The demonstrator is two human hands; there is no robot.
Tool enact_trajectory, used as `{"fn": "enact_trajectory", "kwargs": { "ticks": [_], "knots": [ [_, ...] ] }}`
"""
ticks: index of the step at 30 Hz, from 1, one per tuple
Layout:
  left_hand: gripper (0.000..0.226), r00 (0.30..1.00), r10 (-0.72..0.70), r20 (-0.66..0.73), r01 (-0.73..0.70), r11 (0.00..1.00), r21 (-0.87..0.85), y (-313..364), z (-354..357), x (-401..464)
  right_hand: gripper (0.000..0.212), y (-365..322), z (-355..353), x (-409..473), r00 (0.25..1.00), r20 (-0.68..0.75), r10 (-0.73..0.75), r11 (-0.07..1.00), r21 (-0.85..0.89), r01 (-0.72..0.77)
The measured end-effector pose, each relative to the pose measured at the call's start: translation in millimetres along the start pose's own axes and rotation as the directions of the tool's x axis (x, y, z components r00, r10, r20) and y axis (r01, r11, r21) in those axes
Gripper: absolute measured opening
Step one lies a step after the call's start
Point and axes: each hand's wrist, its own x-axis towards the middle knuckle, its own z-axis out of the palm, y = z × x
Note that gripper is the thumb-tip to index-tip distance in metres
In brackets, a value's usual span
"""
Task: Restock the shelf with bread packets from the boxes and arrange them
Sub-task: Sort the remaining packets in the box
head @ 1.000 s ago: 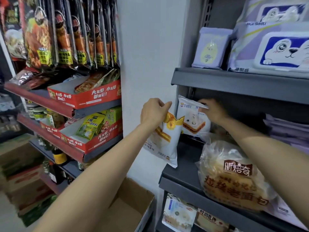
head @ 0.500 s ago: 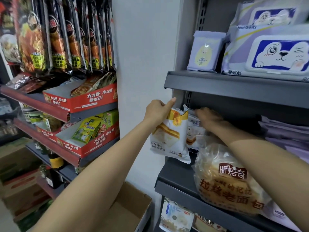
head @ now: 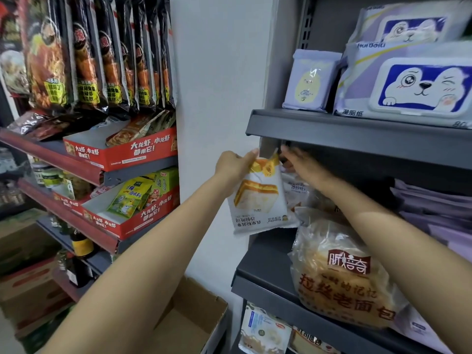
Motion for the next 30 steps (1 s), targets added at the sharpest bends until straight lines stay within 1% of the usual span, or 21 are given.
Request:
{"fn": "enact_trajectory", "kwargs": {
  "ticks": [1,3,4,5,6,7,9,11,13,15,16,18,19,20,21,22,23,24,26,27,30],
  "knots": [
    [0.048,0.998,-0.053,-0.022,0.051,0.995,-0.089,-1,-3,1,0.050,-7,-4,-7,0.990,0.131,0.057,0.992,0.109,-0.071],
    [0.040,0.986,-0.160,-0.051,0.142,0.955,-0.260,-1,-13,0,0.050,-9,-7,-20,0.941,0.324,0.095,0.992,0.043,-0.115],
    [0.037,0.977,-0.202,-0.064,0.171,0.929,-0.328,-4,-18,2,0.053,-8,-8,-23,0.936,0.332,0.115,0.993,-0.023,-0.114],
    [0.036,0.970,-0.237,-0.063,0.193,0.897,-0.398,-7,-23,2,0.059,-6,-8,-22,0.951,0.281,0.132,0.991,-0.038,-0.126],
    [0.037,0.959,-0.277,-0.053,0.220,0.853,-0.474,-8,-28,1,0.061,-6,-7,-22,0.961,0.228,0.156,0.986,0.028,-0.167],
    [0.042,0.949,-0.316,-0.009,0.261,0.797,-0.544,-13,-33,3,0.057,-5,-5,-21,0.961,0.206,0.184,0.963,0.159,-0.218],
    [0.063,0.907,-0.405,0.118,0.382,0.670,-0.637,-15,-35,3,0.033,-5,1,-22,0.940,0.250,0.231,0.847,0.423,-0.320],
    [0.068,0.866,-0.447,0.222,0.465,0.562,-0.684,-16,-36,-3,0.014,-8,9,-25,0.923,0.310,0.230,0.766,0.528,-0.368],
    [0.058,0.864,-0.425,0.269,0.473,0.503,-0.723,-15,-33,-11,0.010,-13,16,-29,0.935,0.308,0.173,0.769,0.551,-0.324],
    [0.040,0.848,-0.452,0.276,0.507,0.545,-0.668,-15,-21,-22,0.011,-20,17,-31,0.977,0.183,0.114,0.815,0.544,-0.197],
    [0.030,0.854,-0.462,0.238,0.506,0.632,-0.587,-15,-17,-28,0.017,-23,13,-32,0.992,0.091,0.091,0.862,0.491,-0.124],
    [0.020,0.887,-0.444,0.126,0.446,0.759,-0.475,-20,-14,-33,0.039,-24,0,-28,0.999,-0.041,0.007,0.969,0.246,0.004],
    [0.023,0.928,-0.372,0.035,0.356,0.853,-0.383,-25,-14,-28,0.051,-21,-7,-24,0.997,-0.055,-0.045,0.995,0.082,0.049],
    [0.029,0.968,-0.247,-0.047,0.226,0.936,-0.270,-29,-12,-24,0.063,-18,-12,-18,0.996,-0.035,-0.082,0.994,-0.076,0.080],
    [0.034,0.989,-0.097,-0.111,0.079,0.984,-0.157,-29,-10,-25,0.072,-12,-15,-11,0.995,0.001,-0.098,0.974,-0.207,0.096],
    [0.036,0.991,0.039,-0.130,-0.048,0.997,-0.068,-29,-8,-25,0.077,-9,-16,-7,0.995,0.043,-0.094,0.945,-0.311,0.102],
    [0.037,0.981,0.152,-0.120,-0.153,0.988,-0.001,-28,-4,-26,0.075,-5,-15,-1,0.993,0.089,-0.077,0.919,-0.380,0.105],
    [0.037,0.967,0.238,-0.094,-0.234,0.971,0.050,-28,-1,-26,0.064,-2,-13,5,0.989,0.132,-0.062,0.894,-0.434,0.113],
    [0.040,0.944,0.330,0.021,-0.330,0.937,0.110,-27,9,-27,0.032,0,-7,11,0.979,0.204,-0.019,0.813,-0.567,0.134],
    [0.043,0.933,0.344,0.106,-0.357,0.923,0.144,-27,13,-28,0.029,2,-4,14,0.977,0.215,-0.002,0.767,-0.626,0.139],
    [0.051,0.917,0.255,0.306,-0.344,0.894,0.288,-38,26,-22,0.047,14,6,17,0.982,0.188,0.013,0.612,-0.778,0.141]
  ]
}}
